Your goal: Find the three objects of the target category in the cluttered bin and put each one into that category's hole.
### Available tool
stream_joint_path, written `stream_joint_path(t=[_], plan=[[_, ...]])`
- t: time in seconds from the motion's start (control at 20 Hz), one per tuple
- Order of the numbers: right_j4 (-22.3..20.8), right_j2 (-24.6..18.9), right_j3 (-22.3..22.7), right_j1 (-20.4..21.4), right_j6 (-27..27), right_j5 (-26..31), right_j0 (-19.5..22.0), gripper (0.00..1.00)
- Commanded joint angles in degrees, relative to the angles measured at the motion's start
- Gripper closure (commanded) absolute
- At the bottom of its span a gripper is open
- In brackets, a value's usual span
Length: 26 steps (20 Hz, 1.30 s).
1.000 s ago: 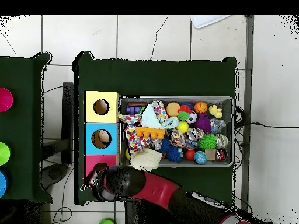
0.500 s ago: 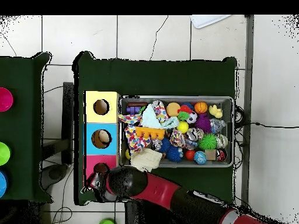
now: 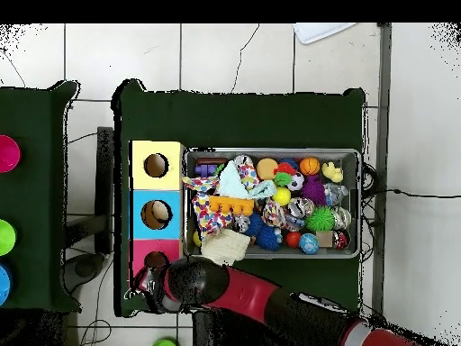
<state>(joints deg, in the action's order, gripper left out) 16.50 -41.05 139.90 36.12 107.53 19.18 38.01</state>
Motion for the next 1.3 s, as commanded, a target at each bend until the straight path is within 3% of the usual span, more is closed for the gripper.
stream_joint_path(t=[0.05, 0.55, 1.3], plan=[[-0.7, -2.9, -6.1, -1.7, 5.1, -3.4, 1.7, 1.00], [0.1, -3.9, -6.5, 0.2, 5.5, -0.9, 2.6, 1.00], [-0.8, -4.8, -6.8, -1.2, 4.2, -0.9, 4.4, 1.00]])
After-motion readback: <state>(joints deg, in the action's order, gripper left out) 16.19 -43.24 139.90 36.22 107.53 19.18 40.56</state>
